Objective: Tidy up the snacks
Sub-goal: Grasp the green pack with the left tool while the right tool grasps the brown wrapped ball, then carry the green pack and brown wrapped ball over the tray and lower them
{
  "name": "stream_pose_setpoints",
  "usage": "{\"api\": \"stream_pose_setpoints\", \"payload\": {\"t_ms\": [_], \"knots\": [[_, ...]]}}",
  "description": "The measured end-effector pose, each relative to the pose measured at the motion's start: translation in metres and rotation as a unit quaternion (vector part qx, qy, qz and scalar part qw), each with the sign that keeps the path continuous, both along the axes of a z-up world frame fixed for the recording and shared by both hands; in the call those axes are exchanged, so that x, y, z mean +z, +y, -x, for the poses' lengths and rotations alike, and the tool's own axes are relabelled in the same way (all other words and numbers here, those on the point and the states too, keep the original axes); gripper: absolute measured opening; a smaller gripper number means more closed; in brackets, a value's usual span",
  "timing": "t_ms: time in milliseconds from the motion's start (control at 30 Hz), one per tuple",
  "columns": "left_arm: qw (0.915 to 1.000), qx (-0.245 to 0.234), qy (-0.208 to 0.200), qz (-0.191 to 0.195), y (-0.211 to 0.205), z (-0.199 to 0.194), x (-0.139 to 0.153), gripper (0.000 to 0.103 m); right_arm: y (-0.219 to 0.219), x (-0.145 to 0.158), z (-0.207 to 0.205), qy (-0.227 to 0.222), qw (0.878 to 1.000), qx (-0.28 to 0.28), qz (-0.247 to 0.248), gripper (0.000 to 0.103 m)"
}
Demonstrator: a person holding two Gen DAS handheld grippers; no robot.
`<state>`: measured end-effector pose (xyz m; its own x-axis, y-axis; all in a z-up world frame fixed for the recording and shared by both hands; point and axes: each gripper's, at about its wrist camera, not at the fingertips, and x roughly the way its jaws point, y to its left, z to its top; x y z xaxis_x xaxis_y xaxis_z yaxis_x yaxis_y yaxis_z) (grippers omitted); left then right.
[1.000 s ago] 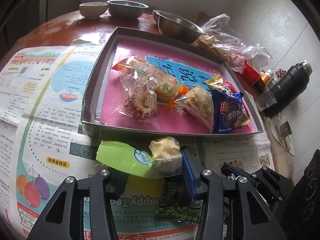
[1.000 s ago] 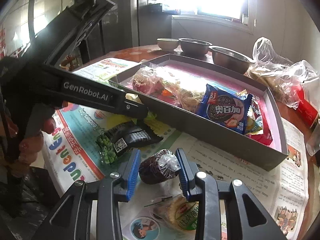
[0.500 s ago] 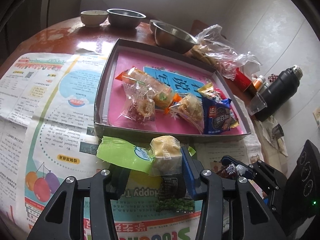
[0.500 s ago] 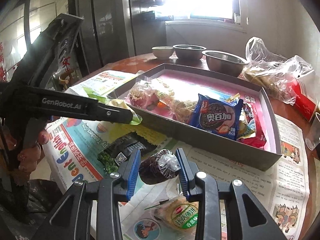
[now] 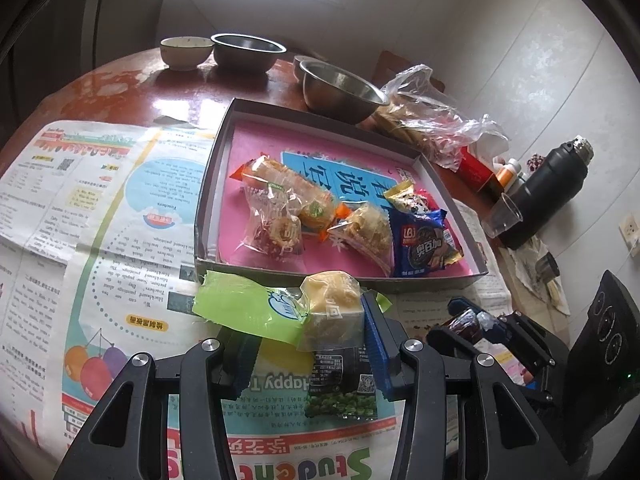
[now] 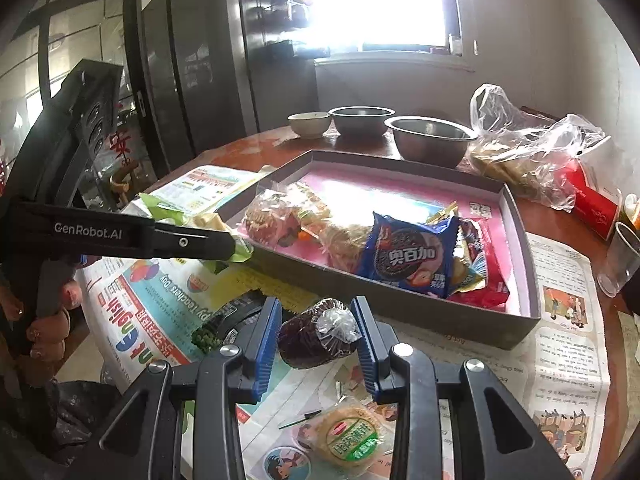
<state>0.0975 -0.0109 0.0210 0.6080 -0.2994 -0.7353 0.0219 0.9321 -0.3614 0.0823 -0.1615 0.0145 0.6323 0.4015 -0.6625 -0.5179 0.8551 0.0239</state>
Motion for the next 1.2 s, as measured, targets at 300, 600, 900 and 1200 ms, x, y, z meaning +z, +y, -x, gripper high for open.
{"api": "stream_pose_setpoints", "payload": {"t_ms": [300, 600, 900, 1200], "knots": [[0.9999, -0.007, -0.007, -0.012, -0.006, -0.003, 0.005, 0.049, -0.014, 0.007, -0.005, 0.000, 1.000, -0.022, -0.023, 0.036], [0.9996, -0.019, -0.010, -0.019, -0.013, -0.010, 0.011, 0.049, -0.022, 0.016, -0.012, -0.009, 0.999, -0.036, -0.030, 0.036], [0.9993, -0.025, -0.014, -0.025, -0.018, -0.020, 0.022, 0.049, -0.026, 0.025, -0.019, -0.015, 0.998, -0.044, -0.032, 0.036], [0.9989, -0.030, -0.022, -0.029, -0.023, -0.026, 0.033, 0.049, -0.036, 0.036, -0.025, -0.023, 0.997, -0.057, -0.039, 0.036]]}}
